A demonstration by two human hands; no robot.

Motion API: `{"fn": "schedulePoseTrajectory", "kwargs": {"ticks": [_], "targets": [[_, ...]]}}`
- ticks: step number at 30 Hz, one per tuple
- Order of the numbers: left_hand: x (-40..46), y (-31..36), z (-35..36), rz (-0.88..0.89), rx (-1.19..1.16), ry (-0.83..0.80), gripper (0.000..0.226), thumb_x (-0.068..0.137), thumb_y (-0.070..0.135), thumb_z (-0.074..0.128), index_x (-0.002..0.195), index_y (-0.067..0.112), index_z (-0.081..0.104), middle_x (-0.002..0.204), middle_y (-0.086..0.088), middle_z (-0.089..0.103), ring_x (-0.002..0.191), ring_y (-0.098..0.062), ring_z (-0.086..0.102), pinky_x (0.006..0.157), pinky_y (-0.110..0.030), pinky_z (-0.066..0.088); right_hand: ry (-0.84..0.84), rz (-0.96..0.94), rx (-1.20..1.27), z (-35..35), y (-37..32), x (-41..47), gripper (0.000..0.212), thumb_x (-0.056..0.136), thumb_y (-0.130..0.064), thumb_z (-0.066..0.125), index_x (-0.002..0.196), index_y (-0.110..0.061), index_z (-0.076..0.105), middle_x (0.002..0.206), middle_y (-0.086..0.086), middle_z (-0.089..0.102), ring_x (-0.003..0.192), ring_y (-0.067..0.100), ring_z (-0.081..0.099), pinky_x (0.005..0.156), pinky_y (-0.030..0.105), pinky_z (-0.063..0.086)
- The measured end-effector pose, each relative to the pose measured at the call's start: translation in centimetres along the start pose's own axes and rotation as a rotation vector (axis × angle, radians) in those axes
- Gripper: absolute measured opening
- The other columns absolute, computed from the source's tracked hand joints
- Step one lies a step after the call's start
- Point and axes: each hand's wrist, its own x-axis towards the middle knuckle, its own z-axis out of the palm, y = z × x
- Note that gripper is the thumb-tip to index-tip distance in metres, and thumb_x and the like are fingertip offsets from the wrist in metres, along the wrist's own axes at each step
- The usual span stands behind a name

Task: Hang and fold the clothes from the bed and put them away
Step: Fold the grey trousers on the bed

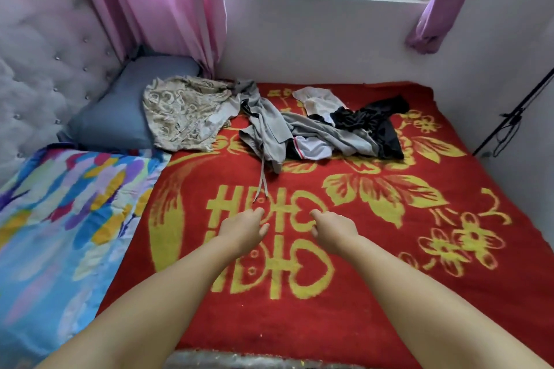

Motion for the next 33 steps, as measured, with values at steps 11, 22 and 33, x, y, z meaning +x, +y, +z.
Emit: {"fn": "schedulePoseTrajectory", "kwargs": {"ticks": [11, 22, 33], "targets": [[17.5, -0.7, 4.8, -0.136, -0.118, -0.109, 0.034, 0.100, 0.040, 0.036, 0.122, 0.018, 0.047, 0.108, 0.000, 0.061, 0.094, -0.022, 0.060, 0.068, -0.036, 0.049, -0.140, -0.061, 0.023, 3.9, 6.4, 19.2, 0.031, 0.098, -0.024, 0.034, 0.125, -0.012, 0.045, 0.102, 0.004, 0.056, 0.085, 0.026, 0.056, 0.063, 0.032, 0.041], [33.7, -7.8, 16.5, -0.268, -0.389, -0.092, 0.033, 0.099, 0.030, 0.042, 0.124, 0.010, 0.052, 0.117, -0.009, 0.059, 0.100, -0.028, 0.058, 0.086, -0.044, 0.049, -0.049, 0.065, 0.188, 20.5, 5.0, 33.7, 0.046, 0.100, -0.028, 0.034, 0.145, -0.016, 0.035, 0.155, 0.005, 0.027, 0.144, 0.022, 0.019, 0.117, 0.045, 0.017], [50.8, -8.0, 17.1, -0.476, -0.979, 0.213, 0.070, 0.084, 0.048, 0.062, 0.139, 0.011, 0.039, 0.134, -0.006, 0.051, 0.123, -0.021, 0.049, 0.102, -0.034, 0.041, 0.286, 0.000, 0.046, 27.6, 4.6, 35.4, 0.058, 0.086, -0.033, 0.032, 0.139, -0.015, 0.050, 0.148, 0.010, 0.042, 0.139, 0.028, 0.035, 0.111, 0.054, 0.015]]}}
